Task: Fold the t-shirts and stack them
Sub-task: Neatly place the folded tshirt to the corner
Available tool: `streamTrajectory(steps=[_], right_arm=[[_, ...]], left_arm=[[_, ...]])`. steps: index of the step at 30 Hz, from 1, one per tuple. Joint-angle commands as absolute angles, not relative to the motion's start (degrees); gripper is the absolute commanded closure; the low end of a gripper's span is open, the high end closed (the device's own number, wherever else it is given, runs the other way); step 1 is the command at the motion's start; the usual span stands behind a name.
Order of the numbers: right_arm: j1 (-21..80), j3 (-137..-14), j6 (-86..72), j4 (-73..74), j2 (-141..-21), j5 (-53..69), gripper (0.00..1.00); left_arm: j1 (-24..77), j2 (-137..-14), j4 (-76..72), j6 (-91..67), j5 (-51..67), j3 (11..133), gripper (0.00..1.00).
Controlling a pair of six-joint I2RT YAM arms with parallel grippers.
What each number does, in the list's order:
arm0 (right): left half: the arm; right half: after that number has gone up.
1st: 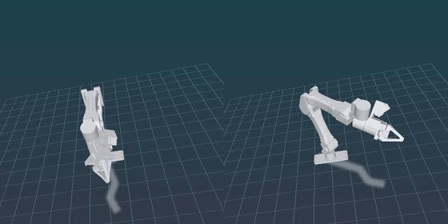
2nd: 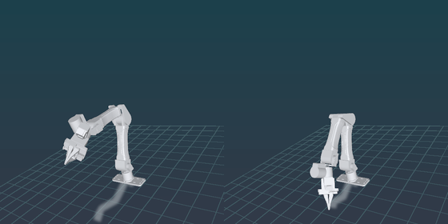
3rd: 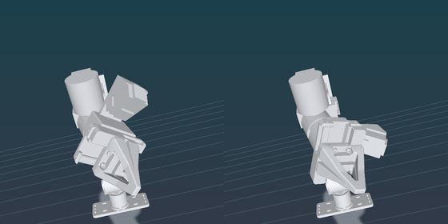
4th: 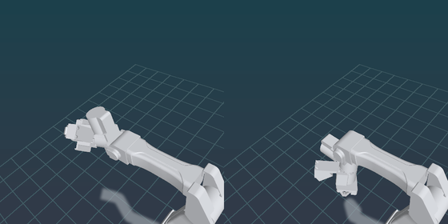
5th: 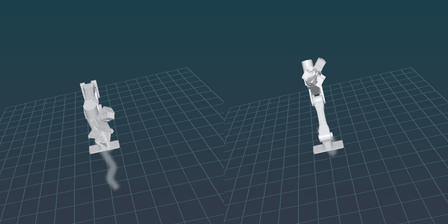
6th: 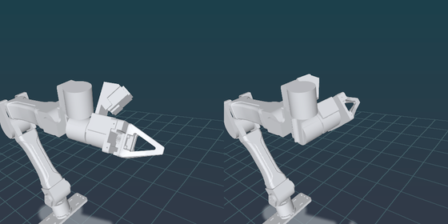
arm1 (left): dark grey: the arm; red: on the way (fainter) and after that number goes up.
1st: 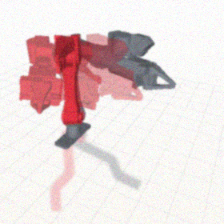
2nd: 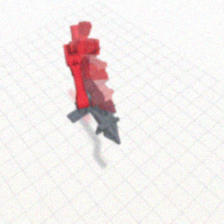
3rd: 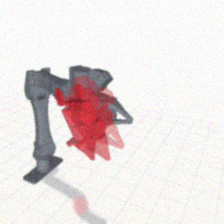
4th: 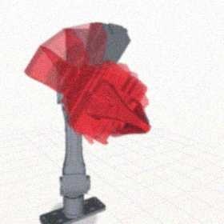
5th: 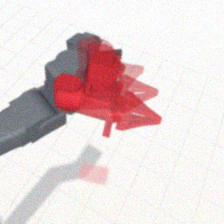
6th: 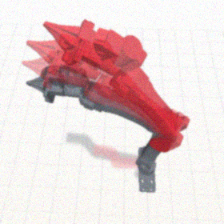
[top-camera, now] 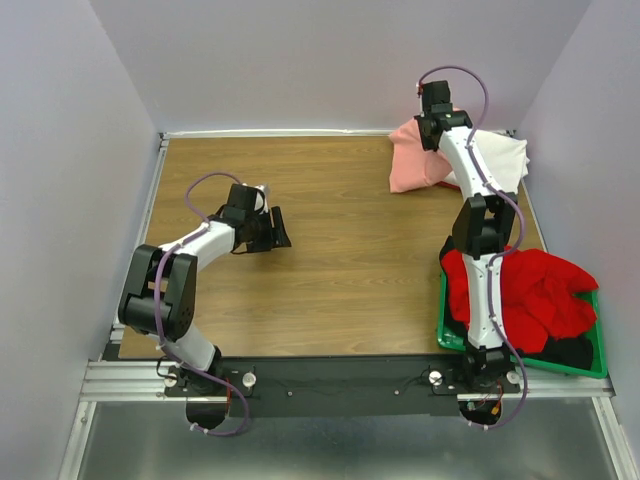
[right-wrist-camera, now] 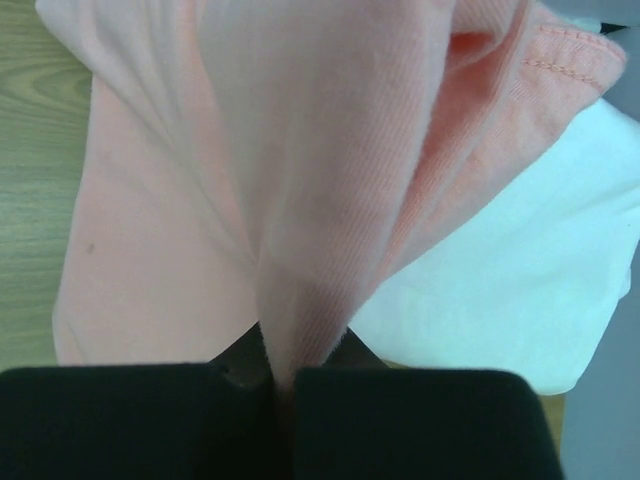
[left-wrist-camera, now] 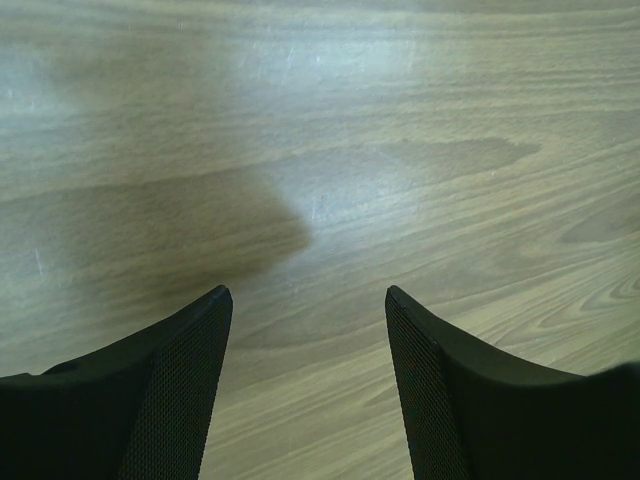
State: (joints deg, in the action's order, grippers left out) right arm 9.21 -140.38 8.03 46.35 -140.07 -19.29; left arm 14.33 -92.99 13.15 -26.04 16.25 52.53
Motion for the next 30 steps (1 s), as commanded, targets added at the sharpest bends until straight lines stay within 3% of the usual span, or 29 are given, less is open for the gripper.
streamTrajectory(steps=[1,30], right_arm=[[7.4,-145.5,9.1,46.3,-140.8,-22.2,1.00],[-1.6,-149.2,4.9,42.1,-132.8,-9.1,1.00]], left_arm=[[14.1,-90.4,13.5,-26.5,14.9,49.9,0.29],[14.2,-89.6,12.3,-27.7,15.6,46.6,0.29]])
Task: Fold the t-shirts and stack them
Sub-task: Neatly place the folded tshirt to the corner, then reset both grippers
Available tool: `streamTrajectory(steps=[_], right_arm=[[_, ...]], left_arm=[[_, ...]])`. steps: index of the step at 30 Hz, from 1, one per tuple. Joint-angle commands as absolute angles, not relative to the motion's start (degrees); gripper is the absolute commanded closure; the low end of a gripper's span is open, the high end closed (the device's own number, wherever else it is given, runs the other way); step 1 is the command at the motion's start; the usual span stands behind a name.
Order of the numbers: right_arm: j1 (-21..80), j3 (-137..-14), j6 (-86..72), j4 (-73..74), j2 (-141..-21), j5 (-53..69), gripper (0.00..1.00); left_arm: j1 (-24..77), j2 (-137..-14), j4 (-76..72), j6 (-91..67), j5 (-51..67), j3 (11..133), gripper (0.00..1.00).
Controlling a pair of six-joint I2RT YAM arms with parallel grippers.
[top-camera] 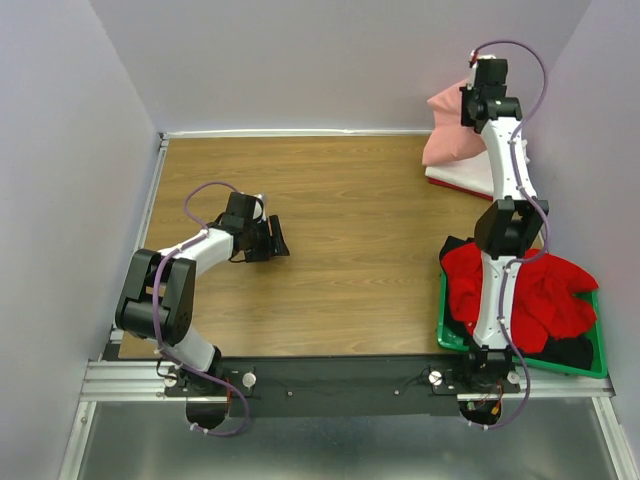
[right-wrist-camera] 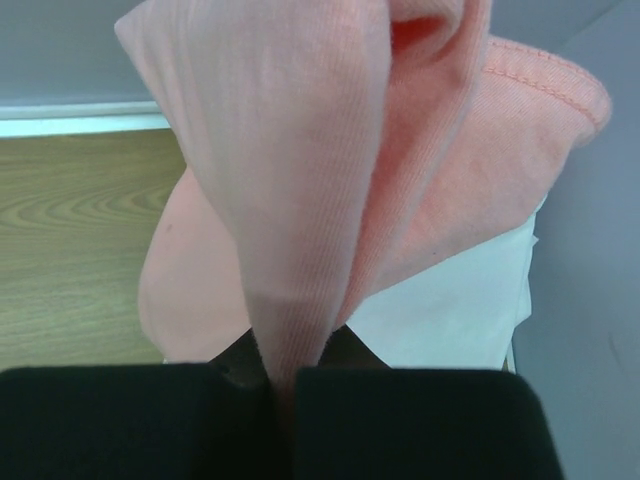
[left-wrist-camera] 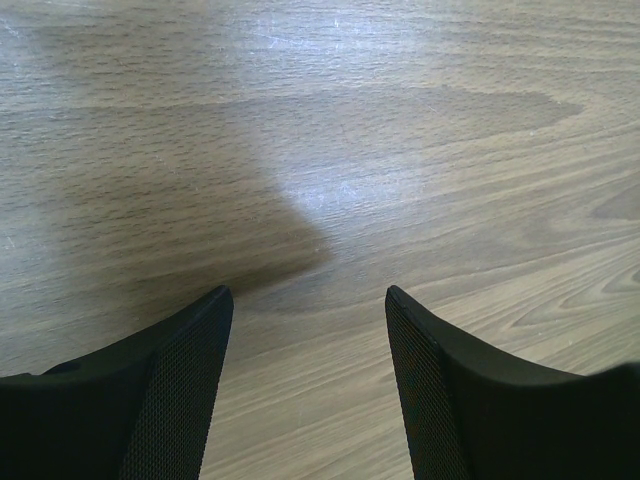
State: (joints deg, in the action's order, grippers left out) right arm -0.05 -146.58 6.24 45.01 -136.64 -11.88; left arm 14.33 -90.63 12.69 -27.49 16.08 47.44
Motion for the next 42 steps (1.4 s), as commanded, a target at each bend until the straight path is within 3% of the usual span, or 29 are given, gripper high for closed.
streamTrajectory(steps=[1,12,21,23,24,25,26,35,42], right_arm=[[-1.8,-149.0,5.2,42.1,-132.5,-9.0,1.00],[-3.7,-143.5,5.9,42.0,-134.6,-9.9,1.00],[-4.7,-141.2,8.8,40.1,-137.5,-19.6,0.98],[-5.1,-141.2,8.9,39.2,-138.0,-23.3,0.87],[-5.2,-141.2,9.0,38.9,-138.1,-24.4,0.72],[-5.4,-141.0,9.1,38.5,-138.2,-25.5,0.20],[-5.4,-140.5,9.0,38.1,-138.3,-27.7,0.01],[-5.4,-134.5,5.0,37.0,-132.1,-29.7,0.00],[-4.6,-117.2,0.9,33.4,-117.7,-22.6,0.00]], left_arm=[[14.2,-89.6,12.3,-27.7,15.6,46.5,0.29],[14.2,-89.5,12.1,-27.9,15.9,46.3,0.29],[14.2,-87.2,13.4,-27.9,15.8,47.4,0.29],[14.2,-86.0,14.0,-27.9,15.6,47.9,0.29],[14.2,-85.5,14.1,-27.9,15.6,48.1,0.29],[14.2,-84.4,14.3,-27.9,15.3,48.4,0.29],[14.2,-83.8,14.6,-28.0,15.0,48.6,0.29],[14.2,-76.5,13.2,-28.9,12.7,49.0,0.29],[14.2,-70.4,8.6,-30.5,10.2,47.0,0.29]])
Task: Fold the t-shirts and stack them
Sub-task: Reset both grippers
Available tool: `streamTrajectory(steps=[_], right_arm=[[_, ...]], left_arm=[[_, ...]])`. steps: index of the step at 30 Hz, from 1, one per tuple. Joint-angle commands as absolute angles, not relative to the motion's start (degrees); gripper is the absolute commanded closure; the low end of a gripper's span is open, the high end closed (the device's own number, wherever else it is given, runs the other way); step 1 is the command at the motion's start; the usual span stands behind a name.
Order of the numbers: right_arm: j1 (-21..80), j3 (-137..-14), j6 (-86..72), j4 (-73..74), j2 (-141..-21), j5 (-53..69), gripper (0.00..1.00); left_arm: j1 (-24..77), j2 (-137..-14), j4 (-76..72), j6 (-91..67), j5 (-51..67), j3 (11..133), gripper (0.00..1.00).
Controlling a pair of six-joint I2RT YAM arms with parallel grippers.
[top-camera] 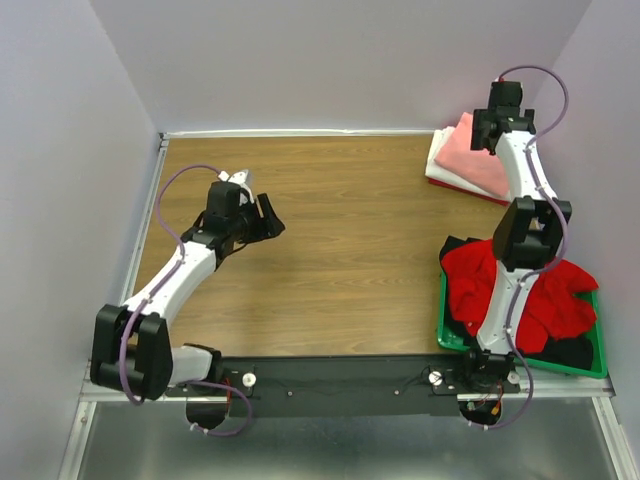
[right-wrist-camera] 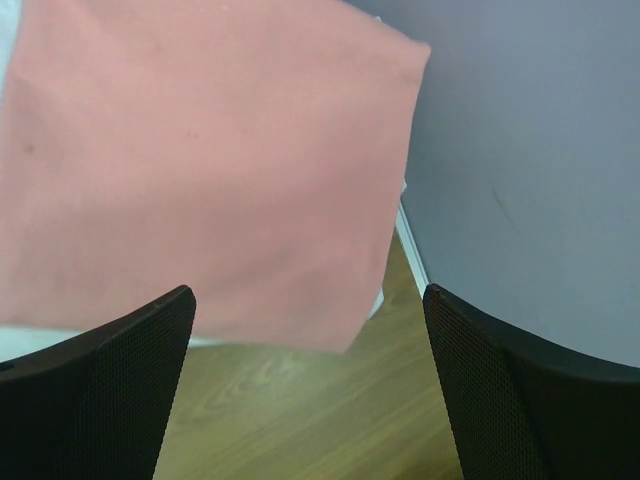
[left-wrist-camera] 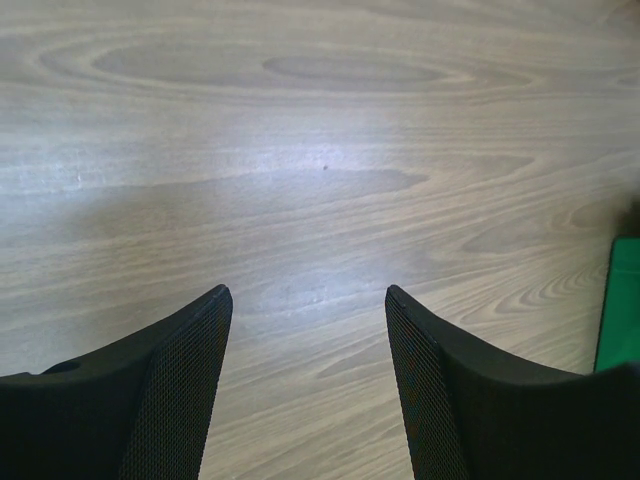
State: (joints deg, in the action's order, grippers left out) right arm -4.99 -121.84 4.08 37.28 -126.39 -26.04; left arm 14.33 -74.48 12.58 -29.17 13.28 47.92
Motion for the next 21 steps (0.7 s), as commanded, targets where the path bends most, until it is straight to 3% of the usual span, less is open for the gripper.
streamTrajectory(steps=[1,15,21], right_arm=[[-3.8,-113.2,0.2,32.7,-114.6,-20.9,0.00],[2.9,-78.6,-10.1,27.3,-88.2,2.9,0.00],[4.1,-68.9,-13.5,26.6,-82.1,4.0,0.00]], left_arm=[[14.2,-68.4,7.3,-30.8,9.3,46.5,0.29],[14.2,-55.8,4.3,-32.3,-2.8,43.9,0.29],[14.3,-53.5,3.8,-30.9,-4.0,42.8,0.29]])
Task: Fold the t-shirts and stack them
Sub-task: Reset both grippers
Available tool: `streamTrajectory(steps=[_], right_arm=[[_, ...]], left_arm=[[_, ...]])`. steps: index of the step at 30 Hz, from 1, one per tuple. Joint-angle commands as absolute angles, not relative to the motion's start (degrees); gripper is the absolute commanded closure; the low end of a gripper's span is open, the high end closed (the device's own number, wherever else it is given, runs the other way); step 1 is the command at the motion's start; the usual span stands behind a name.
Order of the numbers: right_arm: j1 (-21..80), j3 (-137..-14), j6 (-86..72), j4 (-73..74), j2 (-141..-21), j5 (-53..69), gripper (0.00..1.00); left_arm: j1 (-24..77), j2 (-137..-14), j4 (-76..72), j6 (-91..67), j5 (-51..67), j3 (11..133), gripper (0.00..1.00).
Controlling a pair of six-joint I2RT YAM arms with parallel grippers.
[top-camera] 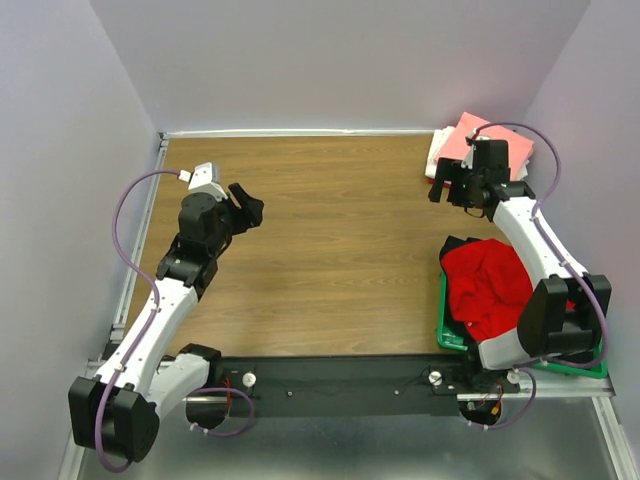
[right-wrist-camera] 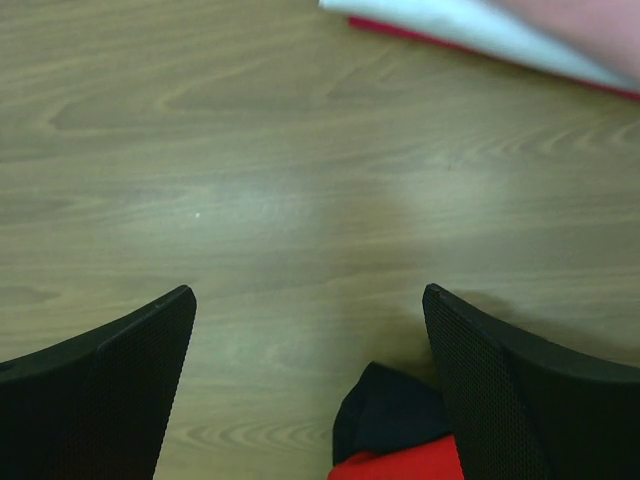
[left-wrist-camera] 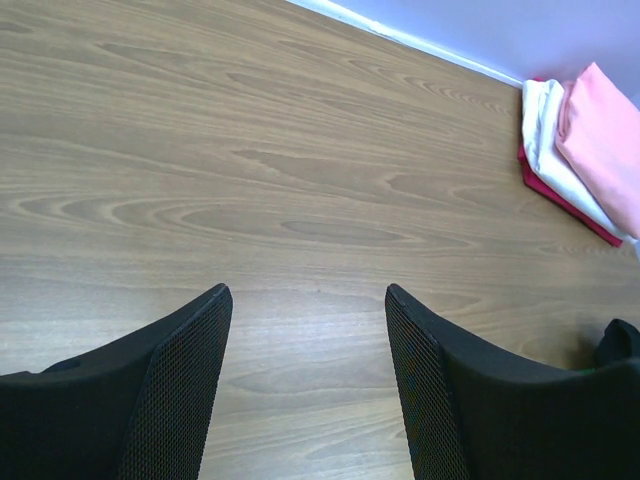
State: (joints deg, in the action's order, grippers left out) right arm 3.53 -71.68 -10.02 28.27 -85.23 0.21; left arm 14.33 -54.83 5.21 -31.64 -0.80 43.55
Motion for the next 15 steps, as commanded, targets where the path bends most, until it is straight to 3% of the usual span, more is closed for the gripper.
streamTrajectory(steps=[1,15], right_arm=[[4.0,-68.3,-14.0,26.6,-81.5,4.0,0.00],[4.1,-62.1,-17.6,28.2,-75.3,2.7,0.00]], left_arm=[[14.2,-53.5,3.8,-30.7,-4.0,42.7,0.29],[14.2,-52.6,1.4,-27.5,-2.9,42.9,0.30]])
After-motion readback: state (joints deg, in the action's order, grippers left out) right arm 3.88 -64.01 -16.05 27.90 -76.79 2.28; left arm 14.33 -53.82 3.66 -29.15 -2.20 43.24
